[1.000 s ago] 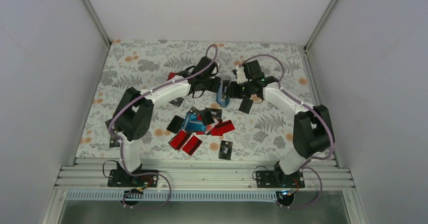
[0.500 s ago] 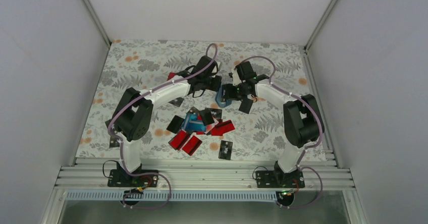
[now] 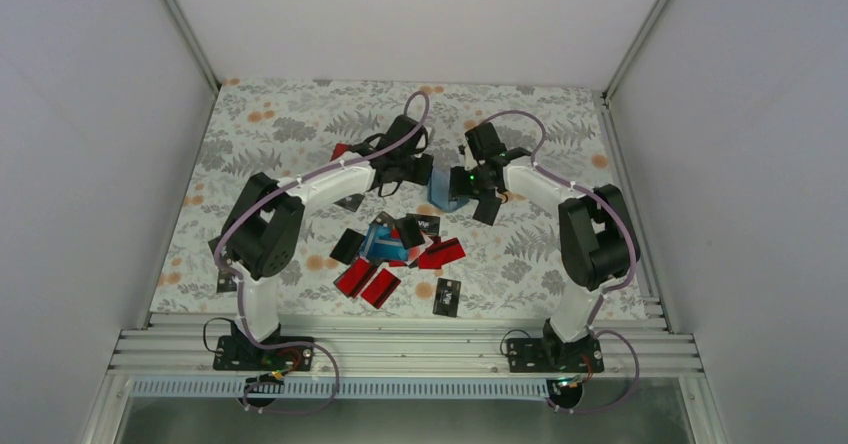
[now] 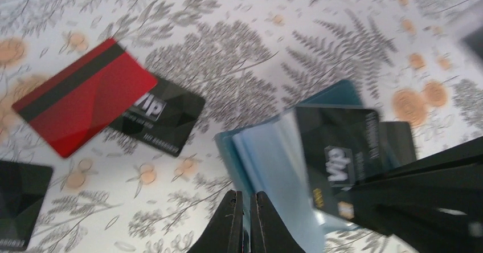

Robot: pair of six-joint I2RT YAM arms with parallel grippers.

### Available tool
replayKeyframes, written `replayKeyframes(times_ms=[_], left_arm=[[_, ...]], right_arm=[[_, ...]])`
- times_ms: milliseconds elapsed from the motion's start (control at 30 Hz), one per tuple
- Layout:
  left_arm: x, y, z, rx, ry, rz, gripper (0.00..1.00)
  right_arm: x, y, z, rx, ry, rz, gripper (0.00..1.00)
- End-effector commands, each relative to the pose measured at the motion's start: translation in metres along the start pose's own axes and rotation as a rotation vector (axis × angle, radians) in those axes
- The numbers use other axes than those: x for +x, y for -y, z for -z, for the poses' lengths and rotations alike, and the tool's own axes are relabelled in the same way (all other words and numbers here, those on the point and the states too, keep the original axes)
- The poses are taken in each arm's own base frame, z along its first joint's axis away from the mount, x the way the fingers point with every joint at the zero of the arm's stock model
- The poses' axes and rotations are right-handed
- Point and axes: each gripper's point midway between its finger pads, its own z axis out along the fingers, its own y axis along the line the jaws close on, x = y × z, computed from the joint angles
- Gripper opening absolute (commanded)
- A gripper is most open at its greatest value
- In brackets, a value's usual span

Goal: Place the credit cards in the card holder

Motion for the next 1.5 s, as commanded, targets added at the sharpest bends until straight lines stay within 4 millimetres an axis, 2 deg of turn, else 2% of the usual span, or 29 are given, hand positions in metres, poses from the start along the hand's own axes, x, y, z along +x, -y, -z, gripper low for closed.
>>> replayKeyframes(times_ms=[0, 200, 267, 300, 333, 433, 467, 500, 633, 833, 1067, 1300, 1467], left_arm=[[0.018, -0.026, -0.003, -0.067, -0.04, 0.023, 0.02], [0.034, -0.044, -0.013, -0.129, -0.078, 0.035, 0.03], [0.035, -0.043, -0.016, -0.137, -0.095, 0.022, 0.07], [0.033, -0.041, -0.017, -0.141, -0.097, 0.007, 0.11], [0.031, -0.039, -0.015, -0.153, -0.098, -0.005, 0.23], [0.015, -0.032, -0.004, -0.162, -0.063, -0.026, 0.46], [0.01, -0.031, 0.0, -0.16, -0.049, -0.025, 0.52], [0.005, -0.028, 0.005, -0.153, -0.037, -0.026, 0.54], [-0.001, -0.011, 0.007, -0.067, -0.034, -0.016, 0.53], [0.01, 0.015, -0.019, 0.104, -0.081, 0.005, 0.42], [0.031, 0.013, -0.048, 0.207, -0.144, 0.071, 0.28], [0.046, 0.007, -0.064, 0.225, -0.183, 0.091, 0.22], [0.059, 0.0, -0.07, 0.212, -0.205, 0.102, 0.19]], right_arm=[[0.002, 0.008, -0.001, 0.054, 0.005, -0.005, 0.04], [0.004, 0.011, -0.003, 0.063, 0.004, 0.006, 0.04], [0.004, 0.011, -0.004, 0.059, 0.003, 0.009, 0.04], [0.004, 0.011, -0.004, 0.057, 0.004, 0.009, 0.04], [0.005, 0.01, -0.006, 0.054, 0.001, 0.009, 0.04], [0.007, 0.009, -0.008, 0.043, -0.004, 0.009, 0.04], [0.007, 0.009, -0.009, 0.039, -0.005, 0.009, 0.04], [0.007, 0.009, -0.009, 0.036, -0.006, 0.009, 0.04], [0.007, 0.008, -0.01, 0.031, -0.005, 0.014, 0.04], [0.005, 0.012, -0.008, 0.025, -0.001, 0.004, 0.04], [0.005, 0.018, -0.005, -0.012, -0.004, -0.024, 0.04], [0.001, 0.029, -0.002, -0.024, 0.003, -0.056, 0.04], [0.006, 0.017, -0.01, -0.175, -0.05, -0.09, 0.04]])
